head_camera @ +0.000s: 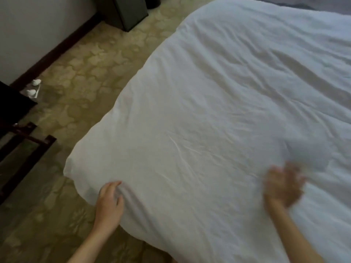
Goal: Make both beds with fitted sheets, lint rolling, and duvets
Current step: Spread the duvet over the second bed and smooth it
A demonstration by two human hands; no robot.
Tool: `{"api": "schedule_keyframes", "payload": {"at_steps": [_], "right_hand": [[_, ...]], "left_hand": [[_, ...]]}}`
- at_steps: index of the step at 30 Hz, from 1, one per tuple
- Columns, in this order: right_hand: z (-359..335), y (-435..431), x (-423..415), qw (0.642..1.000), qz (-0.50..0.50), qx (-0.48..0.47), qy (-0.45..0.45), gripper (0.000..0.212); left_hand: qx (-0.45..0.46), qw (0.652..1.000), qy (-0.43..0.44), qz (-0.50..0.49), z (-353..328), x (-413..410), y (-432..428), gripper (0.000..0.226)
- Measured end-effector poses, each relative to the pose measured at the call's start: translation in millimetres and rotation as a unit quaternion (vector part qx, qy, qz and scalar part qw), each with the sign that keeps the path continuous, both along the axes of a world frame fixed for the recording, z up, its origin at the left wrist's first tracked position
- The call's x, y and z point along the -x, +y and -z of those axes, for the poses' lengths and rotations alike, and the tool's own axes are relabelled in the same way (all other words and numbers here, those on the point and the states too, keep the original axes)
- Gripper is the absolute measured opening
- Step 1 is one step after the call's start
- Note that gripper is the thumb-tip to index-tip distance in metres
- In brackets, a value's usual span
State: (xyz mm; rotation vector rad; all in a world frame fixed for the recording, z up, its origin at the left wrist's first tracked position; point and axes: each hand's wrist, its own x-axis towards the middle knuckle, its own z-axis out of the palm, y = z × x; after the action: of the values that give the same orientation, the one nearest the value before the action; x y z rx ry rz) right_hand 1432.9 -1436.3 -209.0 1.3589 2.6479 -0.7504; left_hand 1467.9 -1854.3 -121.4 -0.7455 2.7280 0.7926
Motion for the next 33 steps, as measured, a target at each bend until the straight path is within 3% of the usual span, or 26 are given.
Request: {"api": "schedule_keyframes", "payload": {"at_steps": [1,2,4,5,6,7,9,11,13,14,16,17,18,20,21,22,23,24,26,27,28,30,31,32,33], "right_hand": [[22.4,-56.2,10.1,0.992,-0.119,-0.017,-0.027,0.057],[32.0,-119.3,16.2,0.962,-0.265,-0.029,-0.052,0.065],[14.1,-238.4,35.5,0.832,-0.553,0.032,-0.033,0.069],[-6.1,-275.8,49.8,0.765,-0.632,0.117,-0.037,0.065],[-37.4,-309.2,65.7,0.723,-0.660,0.203,-0.039,0.061],[-68.3,-330.6,82.8,0.716,-0.636,0.285,-0.034,0.057],[-100.2,-335.1,118.5,0.793,-0.503,0.337,0.067,0.049],[-92.2,-310.0,161.4,0.890,-0.356,0.232,0.166,0.047],[-77.5,-279.6,196.0,0.965,-0.198,0.103,0.138,0.054],[-71.6,-275.2,207.5,0.985,-0.111,0.070,0.110,0.058],[-62.7,-308.3,214.0,0.999,-0.018,0.034,0.037,0.060],[-55.0,-341.6,209.3,0.997,-0.072,0.004,-0.013,0.063],[-47.2,-381.0,200.8,0.978,-0.203,-0.016,-0.044,0.069],[-39.7,-464.6,188.5,0.872,-0.481,0.044,-0.077,0.083],[-42.2,-497.2,189.3,0.822,-0.549,0.110,-0.108,0.085],[-47.9,-518.5,195.5,0.801,-0.557,0.181,-0.124,0.079],[-53.4,-525.5,205.9,0.814,-0.514,0.245,-0.113,0.067],[-57.6,-525.7,219.5,0.855,-0.440,0.266,-0.062,0.057],[-61.0,-512.2,250.4,0.952,-0.260,0.145,0.077,0.048],[-64.0,-499.6,267.0,0.978,-0.168,0.058,0.108,0.047],[-65.4,-487.0,280.5,0.991,-0.078,-0.002,0.110,0.047],[-62.9,-486.5,298.3,0.998,0.044,-0.014,0.048,0.050],[-58.4,-497.4,301.6,1.000,0.014,0.012,-0.012,0.053],[-51.8,-514.7,299.8,0.993,-0.084,0.046,-0.075,0.056],[-46.5,-533.9,297.1,0.963,-0.209,0.113,-0.125,0.056]], "left_hand": [[0.003,1.000,-0.009,-0.012,2.2,19.8,-9.8,0.035],[0.006,0.999,-0.017,-0.027,4.2,39.4,-20.0,0.034],[0.020,0.997,-0.015,-0.070,2.7,75.9,-47.3,0.034],[0.028,0.995,-0.016,-0.093,-0.1,93.0,-65.6,0.035],[0.032,0.994,-0.020,-0.103,-2.9,107.8,-85.2,0.035],[0.025,0.994,-0.028,-0.100,-5.4,120.6,-105.1,0.036],[-0.004,0.996,-0.038,-0.079,-8.8,140.4,-144.2,0.034],[-0.024,0.996,-0.047,-0.070,-9.0,158.2,-176.4,0.034],[-0.036,0.996,-0.056,-0.065,2.6,172.7,-202.7,0.036],[-0.050,0.995,-0.066,-0.056,13.2,179.8,-213.5,0.038],[-0.094,0.989,-0.113,-0.007,36.6,193.2,-224.8,0.043],[-0.118,0.981,-0.153,0.020,49.2,198.7,-228.0,0.044],[-0.146,0.968,-0.199,0.037,59.9,201.8,-231.7,0.045],[-0.190,0.942,-0.269,0.070,71.0,206.1,-252.1,0.045],[-0.200,0.931,-0.292,0.088,70.5,208.3,-268.2,0.045],[-0.211,0.923,-0.306,0.096,70.5,211.7,-288.9,0.046],[-0.220,0.920,-0.312,0.095,68.6,215.1,-310.3,0.051],[-0.222,0.920,-0.314,0.077,64.4,220.7,-333.0,0.055],[-0.219,0.924,-0.312,0.035,56.1,239.4,-375.9,0.044],[-0.212,0.927,-0.308,0.024,51.3,252.2,-393.2,0.036],[-0.204,0.931,-0.303,0.022,49.2,265.0,-407.2,0.032],[-0.190,0.939,-0.284,0.028,49.5,292.1,-422.0,0.029],[-0.186,0.943,-0.273,0.031,50.3,307.1,-423.5,0.028],[-0.190,0.945,-0.264,0.033,50.4,322.5,-421.4,0.028],[-0.196,0.946,-0.256,0.037,49.8,338.1,-416.9,0.026]]}}
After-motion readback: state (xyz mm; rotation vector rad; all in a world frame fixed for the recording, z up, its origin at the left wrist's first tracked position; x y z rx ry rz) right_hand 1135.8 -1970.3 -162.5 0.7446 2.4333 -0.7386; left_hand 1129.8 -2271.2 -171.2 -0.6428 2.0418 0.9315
